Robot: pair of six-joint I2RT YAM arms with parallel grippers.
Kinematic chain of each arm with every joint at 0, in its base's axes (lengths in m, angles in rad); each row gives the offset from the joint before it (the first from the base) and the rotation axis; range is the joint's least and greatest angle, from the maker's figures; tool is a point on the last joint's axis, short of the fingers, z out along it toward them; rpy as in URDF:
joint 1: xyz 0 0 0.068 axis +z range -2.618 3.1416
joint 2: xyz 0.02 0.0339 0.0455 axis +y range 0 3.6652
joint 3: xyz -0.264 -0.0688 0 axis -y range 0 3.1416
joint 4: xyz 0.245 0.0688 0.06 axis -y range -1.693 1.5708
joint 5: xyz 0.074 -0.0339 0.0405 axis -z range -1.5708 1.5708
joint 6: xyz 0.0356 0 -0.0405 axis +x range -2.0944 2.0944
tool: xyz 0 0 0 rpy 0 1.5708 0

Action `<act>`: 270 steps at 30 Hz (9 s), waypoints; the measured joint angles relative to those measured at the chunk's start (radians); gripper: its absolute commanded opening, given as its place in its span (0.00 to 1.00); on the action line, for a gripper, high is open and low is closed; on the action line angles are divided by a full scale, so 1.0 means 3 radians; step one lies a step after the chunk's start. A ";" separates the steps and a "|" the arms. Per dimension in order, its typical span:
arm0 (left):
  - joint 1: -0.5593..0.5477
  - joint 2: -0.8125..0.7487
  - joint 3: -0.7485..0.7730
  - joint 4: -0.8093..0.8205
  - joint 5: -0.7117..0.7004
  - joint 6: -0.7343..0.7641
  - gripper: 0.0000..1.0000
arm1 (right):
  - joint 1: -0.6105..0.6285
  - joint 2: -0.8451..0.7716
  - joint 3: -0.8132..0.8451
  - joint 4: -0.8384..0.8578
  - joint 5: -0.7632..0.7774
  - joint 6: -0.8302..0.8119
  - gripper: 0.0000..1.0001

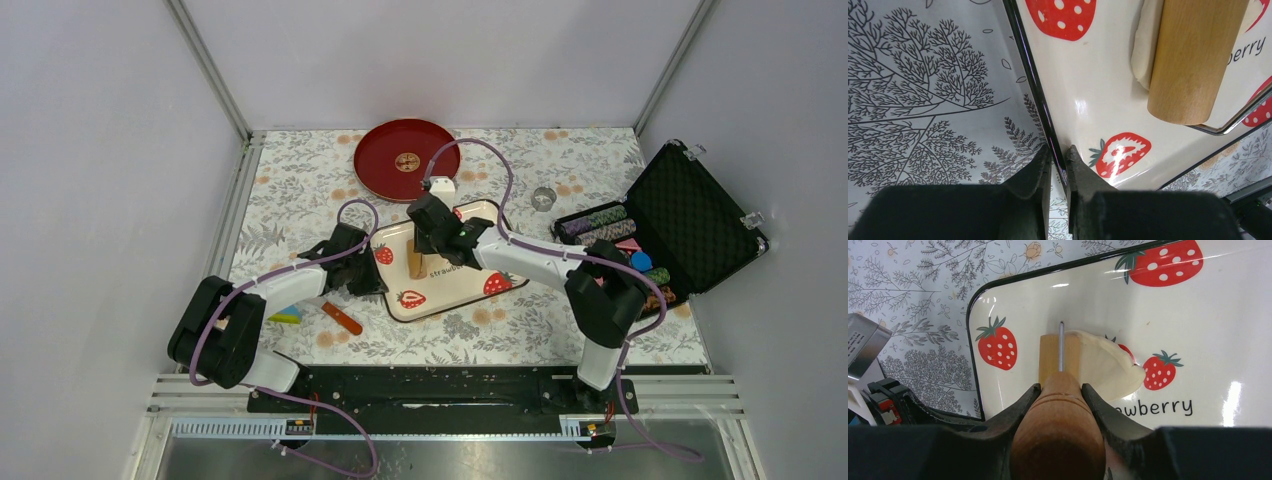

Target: Roll out the dumpling wrappers from the dough

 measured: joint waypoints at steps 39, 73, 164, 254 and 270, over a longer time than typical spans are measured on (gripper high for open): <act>0.0000 0.0000 0.0000 0.0000 0.0000 0.0000 0.00 | 0.0264 0.0313 0.0350 -0.0193 0.0478 -0.0178 0.00; 0.0000 0.0000 0.0000 0.0000 0.0000 0.0000 0.00 | 0.0320 0.0549 0.0759 -0.0843 0.0816 0.0824 0.00; -0.0028 0.0001 0.0000 -0.0024 0.0092 0.0061 0.00 | 0.0013 -0.0576 -0.0579 -0.0434 0.0938 0.0502 0.00; -0.0028 0.0001 0.0000 -0.0022 0.0099 0.0092 0.00 | -0.1949 0.1080 0.1616 -0.0717 -0.1497 -0.0617 0.88; -0.0028 0.0001 0.0000 -0.0022 0.0099 0.0092 0.00 | -0.2027 0.0473 0.1822 -0.1380 -0.0621 -0.0977 0.84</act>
